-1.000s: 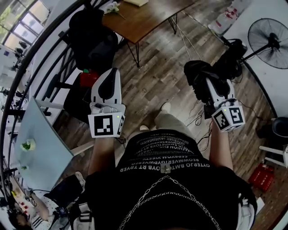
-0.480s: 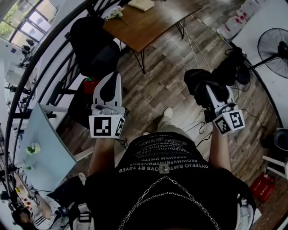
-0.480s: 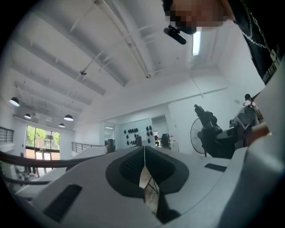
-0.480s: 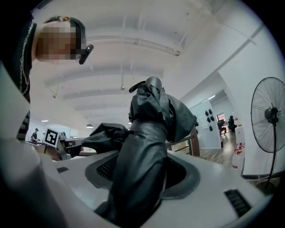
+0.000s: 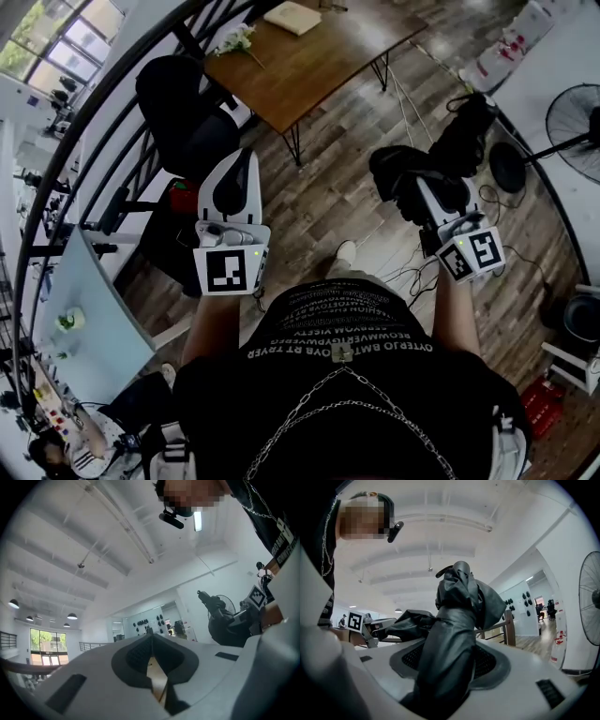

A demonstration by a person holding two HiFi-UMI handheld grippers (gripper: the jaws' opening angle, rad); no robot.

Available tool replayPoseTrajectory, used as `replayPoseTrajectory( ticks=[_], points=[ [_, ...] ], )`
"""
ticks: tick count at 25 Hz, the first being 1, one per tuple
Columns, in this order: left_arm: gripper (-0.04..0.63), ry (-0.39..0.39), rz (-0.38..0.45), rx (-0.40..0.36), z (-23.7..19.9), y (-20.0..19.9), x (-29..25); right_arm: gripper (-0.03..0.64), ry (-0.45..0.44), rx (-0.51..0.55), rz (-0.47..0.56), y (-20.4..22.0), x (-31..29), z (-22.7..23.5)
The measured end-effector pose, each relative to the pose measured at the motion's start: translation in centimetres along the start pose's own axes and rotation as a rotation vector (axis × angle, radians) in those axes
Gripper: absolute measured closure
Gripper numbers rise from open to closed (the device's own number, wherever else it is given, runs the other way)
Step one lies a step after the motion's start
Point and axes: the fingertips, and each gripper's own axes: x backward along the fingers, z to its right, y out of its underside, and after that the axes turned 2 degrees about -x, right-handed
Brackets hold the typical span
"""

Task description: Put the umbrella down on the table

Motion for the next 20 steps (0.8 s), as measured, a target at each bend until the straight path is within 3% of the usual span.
replayPoseTrajectory(
  ticks=[9, 20],
  points=[
    [0.565, -0.056, -0.038, 0.005, 0.9, 0.2, -4.8, 0.35, -0.089, 0.022, -0.034, -0.6, -3.1, 4.4],
    [0.565, -0.107, -0.12, 0.013, 1.2, 1.8, -6.0, 0.35, -0.13, 0.007, -0.085, -0.2, -5.3, 7.8]
  ],
)
